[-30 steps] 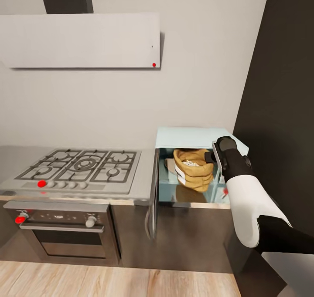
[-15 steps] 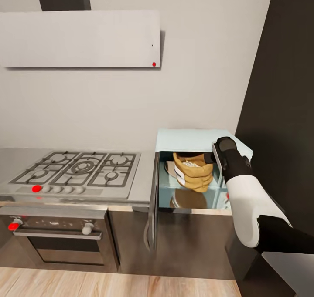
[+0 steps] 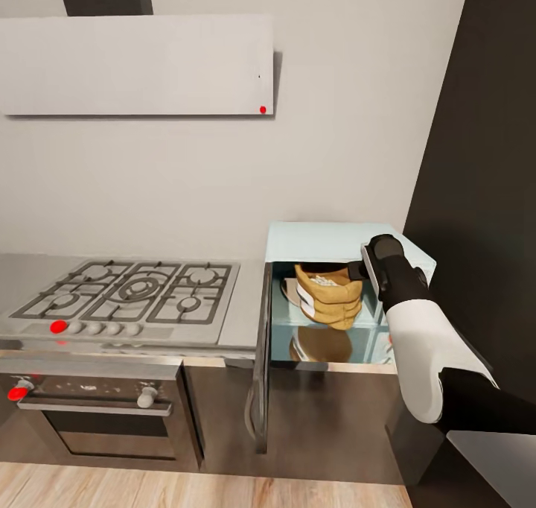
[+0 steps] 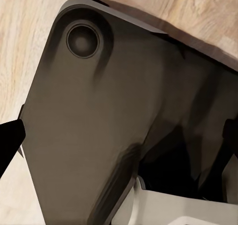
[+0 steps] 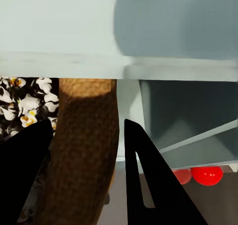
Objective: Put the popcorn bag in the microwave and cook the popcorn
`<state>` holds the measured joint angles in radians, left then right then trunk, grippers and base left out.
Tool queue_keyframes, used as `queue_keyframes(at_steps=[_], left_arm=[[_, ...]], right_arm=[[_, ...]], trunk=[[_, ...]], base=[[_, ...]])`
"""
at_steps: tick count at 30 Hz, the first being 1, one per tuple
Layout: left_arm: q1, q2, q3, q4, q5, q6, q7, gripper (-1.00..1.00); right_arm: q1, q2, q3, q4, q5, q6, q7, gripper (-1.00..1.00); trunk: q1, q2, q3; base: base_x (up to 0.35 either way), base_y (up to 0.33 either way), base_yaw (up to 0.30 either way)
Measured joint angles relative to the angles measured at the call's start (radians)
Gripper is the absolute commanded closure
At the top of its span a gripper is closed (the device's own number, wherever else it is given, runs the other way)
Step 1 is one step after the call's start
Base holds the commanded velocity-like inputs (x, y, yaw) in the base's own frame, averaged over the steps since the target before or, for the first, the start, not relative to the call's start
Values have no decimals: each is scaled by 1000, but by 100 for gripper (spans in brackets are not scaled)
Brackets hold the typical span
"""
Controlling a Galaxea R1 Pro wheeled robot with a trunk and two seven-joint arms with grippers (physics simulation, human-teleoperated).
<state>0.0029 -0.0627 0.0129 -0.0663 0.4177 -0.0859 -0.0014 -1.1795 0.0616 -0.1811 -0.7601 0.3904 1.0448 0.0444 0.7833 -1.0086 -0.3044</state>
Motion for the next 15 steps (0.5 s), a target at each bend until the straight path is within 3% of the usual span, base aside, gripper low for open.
queue_keyframes(at_steps=[8,15], left_arm=[[0,0,0,0,0,0,0,-100],[0,0,-1,0,-2,0,-5,-100]], right_arm=[[0,0,1,0,0,0,0,100],[0,0,0,8,-13,0,0,100]], trunk=[[0,0,0],[0,0,0]], base=[[6,0,0],[154,0,0]])
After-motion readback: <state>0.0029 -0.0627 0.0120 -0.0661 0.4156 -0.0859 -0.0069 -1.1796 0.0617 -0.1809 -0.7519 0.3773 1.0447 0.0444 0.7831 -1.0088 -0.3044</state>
